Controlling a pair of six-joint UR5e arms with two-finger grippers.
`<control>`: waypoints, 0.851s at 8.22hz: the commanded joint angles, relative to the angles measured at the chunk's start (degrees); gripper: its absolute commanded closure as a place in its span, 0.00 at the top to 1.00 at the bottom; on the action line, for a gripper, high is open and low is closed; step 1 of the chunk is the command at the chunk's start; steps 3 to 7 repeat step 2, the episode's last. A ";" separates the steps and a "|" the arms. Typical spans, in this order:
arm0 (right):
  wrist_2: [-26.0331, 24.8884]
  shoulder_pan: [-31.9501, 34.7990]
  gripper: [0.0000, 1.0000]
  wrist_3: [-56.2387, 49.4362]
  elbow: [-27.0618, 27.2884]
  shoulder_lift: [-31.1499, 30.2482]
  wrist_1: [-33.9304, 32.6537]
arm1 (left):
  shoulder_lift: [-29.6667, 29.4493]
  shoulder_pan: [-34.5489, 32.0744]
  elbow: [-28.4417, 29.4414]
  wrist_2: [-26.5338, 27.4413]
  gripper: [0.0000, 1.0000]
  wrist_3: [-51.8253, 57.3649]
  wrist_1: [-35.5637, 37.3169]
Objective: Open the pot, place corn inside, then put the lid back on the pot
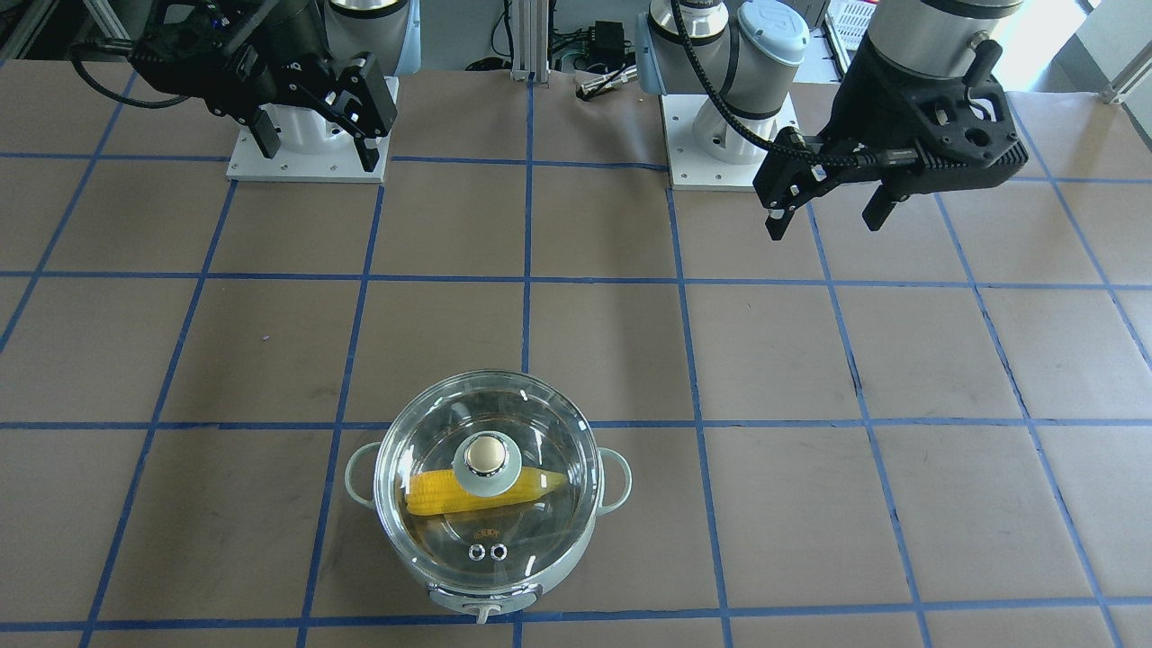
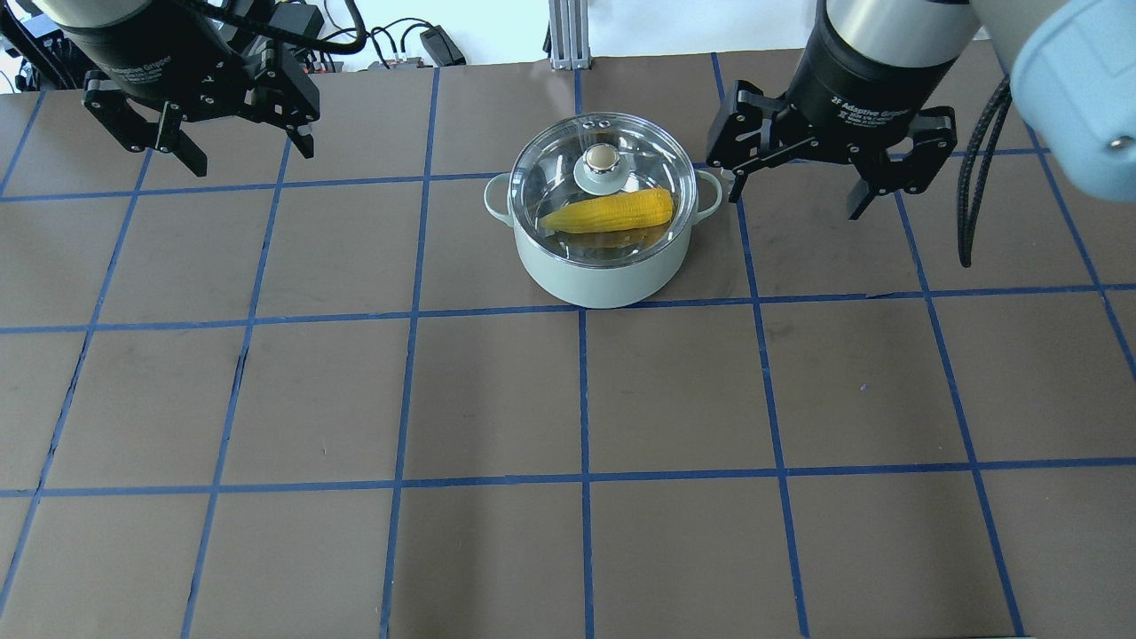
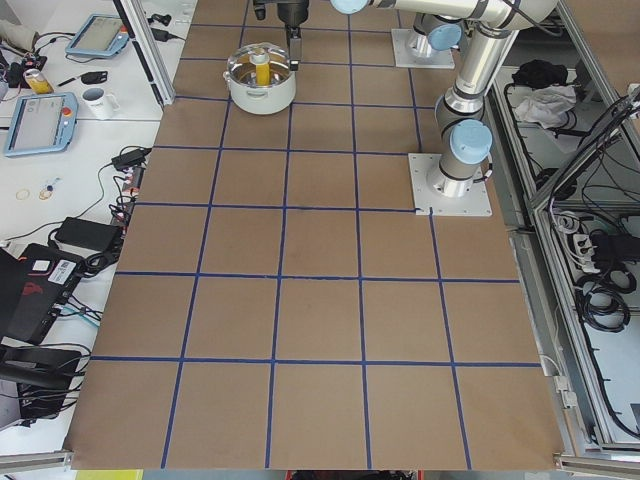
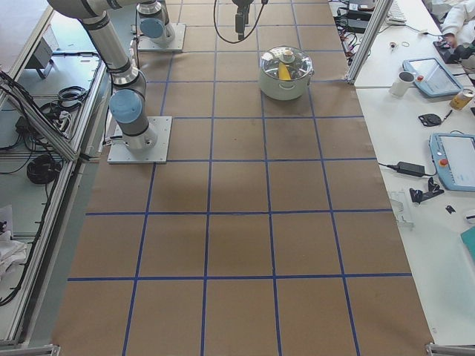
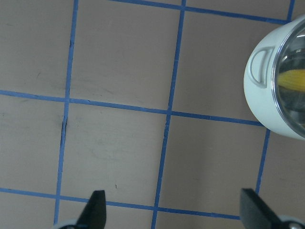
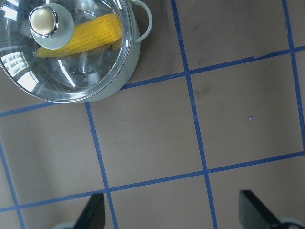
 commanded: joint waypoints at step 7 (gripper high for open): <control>-0.33 -0.23 1.00 -0.04 0.00 0.04 0.16 | -0.16 -0.72 -0.21 -0.78 1.00 0.06 -0.53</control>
